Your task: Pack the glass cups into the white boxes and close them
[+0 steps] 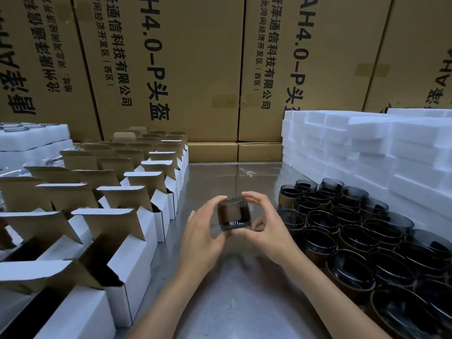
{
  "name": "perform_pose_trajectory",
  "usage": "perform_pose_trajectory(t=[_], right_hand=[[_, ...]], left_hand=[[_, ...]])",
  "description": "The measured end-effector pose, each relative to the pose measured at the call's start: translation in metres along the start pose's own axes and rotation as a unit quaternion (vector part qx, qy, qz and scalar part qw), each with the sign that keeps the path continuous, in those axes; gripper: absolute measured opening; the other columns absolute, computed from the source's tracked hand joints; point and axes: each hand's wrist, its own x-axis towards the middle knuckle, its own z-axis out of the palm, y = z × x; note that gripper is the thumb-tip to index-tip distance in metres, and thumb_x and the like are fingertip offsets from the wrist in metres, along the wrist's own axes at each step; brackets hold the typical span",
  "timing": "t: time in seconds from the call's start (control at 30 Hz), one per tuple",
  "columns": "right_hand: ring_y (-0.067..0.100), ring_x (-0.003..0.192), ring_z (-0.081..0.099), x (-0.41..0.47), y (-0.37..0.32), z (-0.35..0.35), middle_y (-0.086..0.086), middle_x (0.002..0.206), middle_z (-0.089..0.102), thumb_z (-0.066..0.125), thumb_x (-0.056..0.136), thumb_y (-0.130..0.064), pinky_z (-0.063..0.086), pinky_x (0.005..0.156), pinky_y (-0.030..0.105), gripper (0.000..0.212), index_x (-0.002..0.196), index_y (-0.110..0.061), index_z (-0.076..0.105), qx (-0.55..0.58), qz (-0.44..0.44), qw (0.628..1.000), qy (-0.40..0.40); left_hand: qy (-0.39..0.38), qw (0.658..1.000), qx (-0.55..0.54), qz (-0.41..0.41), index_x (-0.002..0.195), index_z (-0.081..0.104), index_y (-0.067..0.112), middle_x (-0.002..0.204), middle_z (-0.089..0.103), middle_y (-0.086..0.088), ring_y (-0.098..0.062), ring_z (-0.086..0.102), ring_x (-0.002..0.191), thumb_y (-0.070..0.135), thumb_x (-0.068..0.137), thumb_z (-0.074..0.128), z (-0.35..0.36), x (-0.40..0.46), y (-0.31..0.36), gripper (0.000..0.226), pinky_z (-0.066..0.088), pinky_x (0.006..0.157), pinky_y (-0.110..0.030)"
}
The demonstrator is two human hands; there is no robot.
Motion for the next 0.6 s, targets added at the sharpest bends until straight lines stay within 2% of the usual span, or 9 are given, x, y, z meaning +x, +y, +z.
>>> perform_pose_trajectory(t=[0.1,0.17,0.23,0.3,0.4,0.5,0.6], right_hand=[[0.002,0.063,0.050,0.0010,0.0000,-0.0028,-0.021,0.132,0.045,0.082,0.072,-0.016,0.046,0.074,0.016,0.077,0.130,-0.046,0.041,0.019,0.027,0.999,-0.032],[0.005,0.064,0.049,0.0011,-0.0012,-0.0034,-0.021,0.130,0.048,0.082,0.071,-0.014,0.046,0.072,0.017,0.072,0.122,-0.048,0.045,0.022,0.030,0.999,-0.034],[0.004,0.060,0.048,0.0000,-0.0031,-0.0024,-0.023,0.124,0.051,0.084,0.068,-0.014,0.046,0.068,0.017,0.067,0.115,-0.046,0.048,0.001,0.024,0.999,-0.021],[0.002,0.057,0.046,-0.0017,-0.0043,-0.0008,-0.023,0.119,0.052,0.084,0.067,-0.012,0.045,0.064,0.015,0.066,0.112,-0.045,0.049,-0.019,0.013,1.000,0.000],[0.002,0.060,0.044,-0.0024,-0.0069,0.0000,-0.020,0.116,0.051,0.084,0.065,-0.011,0.041,0.063,0.012,0.067,0.110,-0.046,0.051,-0.038,-0.009,0.999,0.019],[0.004,0.075,0.047,-0.0022,-0.0078,-0.0009,-0.021,0.118,0.047,0.084,0.067,-0.017,0.040,0.069,0.009,0.072,0.118,-0.049,0.046,-0.063,-0.012,0.998,-0.003],[0.000,0.094,0.050,-0.0018,-0.0055,-0.0038,-0.026,0.128,0.043,0.083,0.070,-0.020,0.040,0.076,0.007,0.082,0.132,-0.049,0.037,-0.021,0.030,0.999,-0.032]], left_hand=[[-0.009,0.993,-0.098,-0.065,0.112,0.049,0.038,0.116,0.058,0.027,0.004,0.050,0.118,0.015,0.070,0.083,-0.0011,-0.0006,-0.0033,0.059,0.037,0.100,-0.023],[-0.026,0.987,-0.130,-0.091,0.112,0.048,0.034,0.115,0.059,0.027,0.007,0.049,0.119,0.015,0.069,0.084,0.0007,-0.0015,-0.0058,0.059,0.037,0.096,-0.012],[-0.038,0.988,-0.117,-0.092,0.114,0.046,0.036,0.116,0.056,0.031,0.007,0.047,0.121,0.013,0.071,0.083,0.0029,-0.0023,-0.0076,0.060,0.034,0.094,-0.006],[-0.036,0.995,-0.069,-0.062,0.121,0.043,0.039,0.123,0.051,0.029,0.003,0.045,0.124,0.014,0.072,0.081,0.0032,-0.0031,-0.0064,0.067,0.032,0.099,-0.009],[-0.024,0.999,0.003,0.025,0.132,0.039,0.039,0.132,0.048,0.018,-0.004,0.043,0.127,0.014,0.072,0.080,0.0036,-0.0023,-0.0016,0.076,0.033,0.108,-0.024],[-0.009,1.000,-0.008,0.004,0.120,0.043,0.047,0.120,0.053,0.030,-0.004,0.050,0.119,0.016,0.070,0.079,0.0024,-0.0009,0.0013,0.069,0.039,0.105,-0.036],[-0.022,0.994,-0.081,-0.069,0.112,0.047,0.041,0.113,0.058,0.029,0.001,0.051,0.117,0.017,0.070,0.082,0.0013,-0.0018,-0.0032,0.059,0.039,0.099,-0.020]])
